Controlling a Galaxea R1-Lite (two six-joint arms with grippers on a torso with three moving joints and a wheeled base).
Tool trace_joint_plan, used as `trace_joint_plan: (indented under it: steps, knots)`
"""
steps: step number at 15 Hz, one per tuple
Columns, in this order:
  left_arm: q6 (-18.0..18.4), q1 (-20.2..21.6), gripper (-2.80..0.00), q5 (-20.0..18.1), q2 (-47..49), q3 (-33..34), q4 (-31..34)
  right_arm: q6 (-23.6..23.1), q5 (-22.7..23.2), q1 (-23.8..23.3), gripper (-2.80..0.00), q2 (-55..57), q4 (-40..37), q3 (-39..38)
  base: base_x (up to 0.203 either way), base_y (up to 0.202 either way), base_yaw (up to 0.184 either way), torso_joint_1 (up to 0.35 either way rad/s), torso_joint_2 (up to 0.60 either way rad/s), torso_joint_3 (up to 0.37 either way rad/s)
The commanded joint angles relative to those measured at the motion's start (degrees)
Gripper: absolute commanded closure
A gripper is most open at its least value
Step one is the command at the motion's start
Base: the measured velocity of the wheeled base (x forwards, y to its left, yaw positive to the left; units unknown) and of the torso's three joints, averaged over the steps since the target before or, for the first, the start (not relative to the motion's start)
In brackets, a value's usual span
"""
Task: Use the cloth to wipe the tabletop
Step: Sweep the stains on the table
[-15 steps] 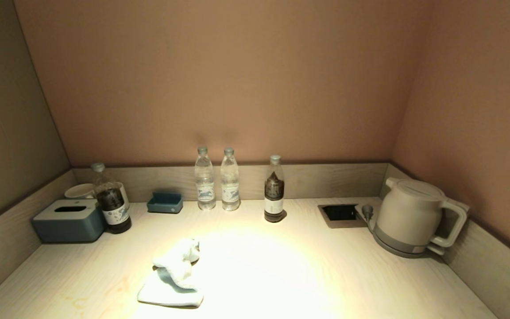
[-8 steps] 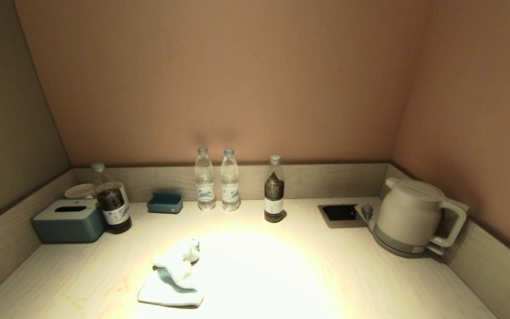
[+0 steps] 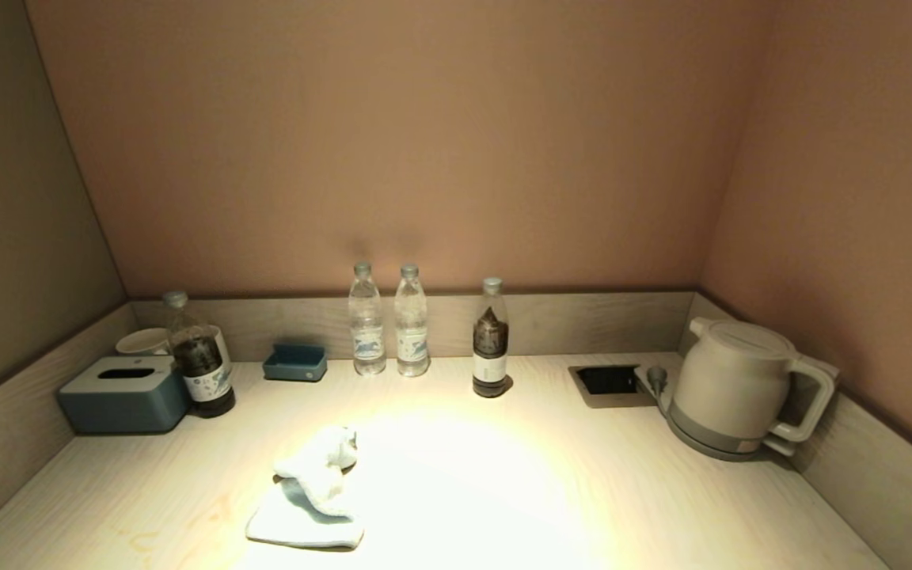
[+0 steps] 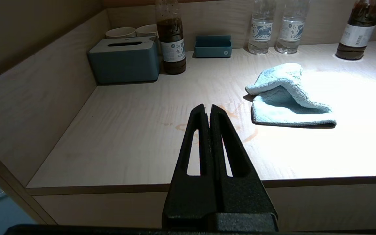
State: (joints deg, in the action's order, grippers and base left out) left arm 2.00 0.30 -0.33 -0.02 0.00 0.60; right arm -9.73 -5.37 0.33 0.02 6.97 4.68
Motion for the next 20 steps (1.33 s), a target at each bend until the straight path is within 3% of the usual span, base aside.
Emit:
trace_joint_plan:
  steps: [1, 6, 10, 13, 20]
  knots:
    - [0.0, 0.0, 0.0, 0.0, 0.0, 0.0, 0.0, -0.1, 2.8, 0.0, 0.0, 0.1, 2.9, -1.9, 0.0, 0.0, 0.0, 0.0, 0.0, 0.0]
    - [0.0, 0.0, 0.0, 0.0, 0.0, 0.0, 0.0, 0.4, 3.6, 0.0, 0.0, 0.1, 1.8, -4.6, 0.0, 0.0, 0.0, 0.0, 0.0, 0.0]
    - [0.0, 0.0, 0.0, 0.0, 0.0, 0.0, 0.0, 0.9, 5.7, 0.0, 0.0, 0.1, -3.4, -4.6, 0.0, 0.0, 0.0, 0.0, 0.0, 0.0]
    - [0.0, 0.0, 0.0, 0.0, 0.0, 0.0, 0.0, 3.9, 6.8, 0.0, 0.0, 0.0, -7.1, -4.6, 0.0, 0.0, 0.0, 0.0, 0.0, 0.0]
    - [0.4, 0.0, 0.0, 0.2, 0.0, 0.0, 0.2, 7.1, 6.6, 0.0, 0.0, 0.0, -7.0, -4.6, 0.0, 0.0, 0.0, 0.0, 0.0, 0.0]
